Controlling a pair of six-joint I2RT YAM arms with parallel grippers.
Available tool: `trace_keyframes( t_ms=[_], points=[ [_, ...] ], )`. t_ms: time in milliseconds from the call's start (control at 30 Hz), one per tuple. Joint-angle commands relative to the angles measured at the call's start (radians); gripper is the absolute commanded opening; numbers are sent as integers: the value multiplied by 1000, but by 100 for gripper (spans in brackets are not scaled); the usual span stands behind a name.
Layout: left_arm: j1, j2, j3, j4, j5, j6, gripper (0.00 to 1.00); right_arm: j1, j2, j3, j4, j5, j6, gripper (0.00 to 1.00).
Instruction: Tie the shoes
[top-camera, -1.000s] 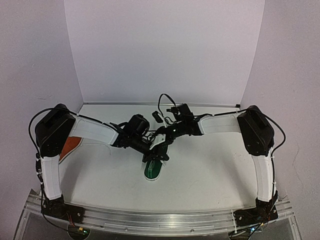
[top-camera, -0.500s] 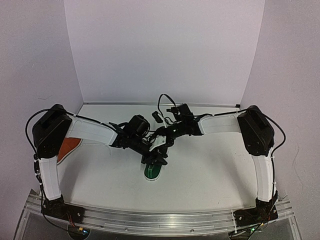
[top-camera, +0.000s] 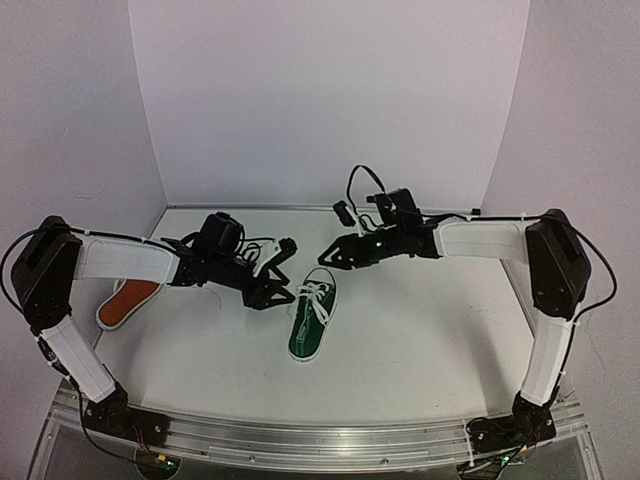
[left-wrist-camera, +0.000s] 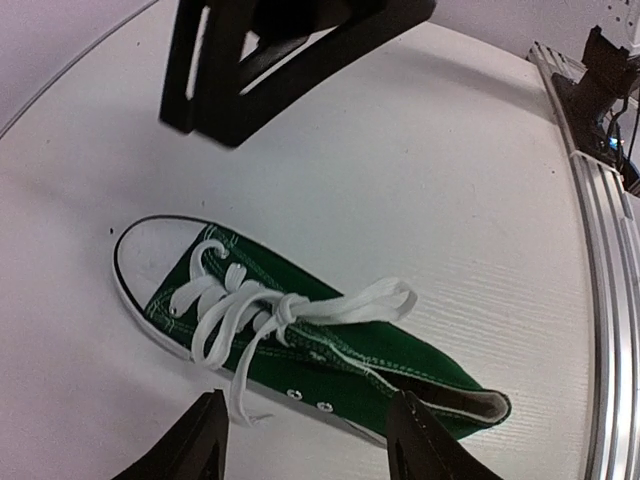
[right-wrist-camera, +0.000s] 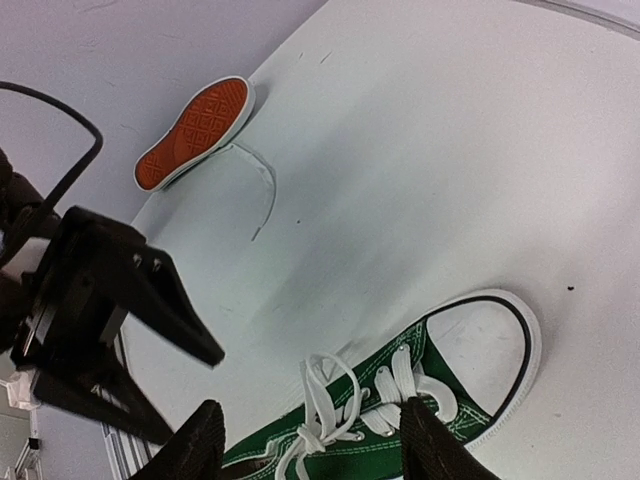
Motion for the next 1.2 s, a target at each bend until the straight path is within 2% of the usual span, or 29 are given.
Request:
trace_keyframes(
  t_ms=[0,167,400,667,833,967,1067,1167],
  points=[
    [-7,-34,-62,-58,-28,-30,49,-4,-73,-110,-43,-9,3,55],
    [-14,-4,-89,-101,-5,-18,41,-4,-151,-280,31,-59,57,53],
    [-98,147,17,-162,21,38,35,-4,-240,-462,194,-90,133,51],
    [-132,208,79,-26,109,-11,32,-4,-267,-520,255,-52,131,52],
    [-116,154,35,28,127,-14,36,-4,-241,-500,252,-12,101,51],
    [-15,52,-77,143,167,-99,42,-4,-215,-471,252,-1,86,50],
    [54,-34,-156,261,92,-193,51,-2,-191,-443,255,-19,92,49],
    [101,-36,-153,276,62,-226,55,12,-171,-422,256,-24,91,49]
  ],
)
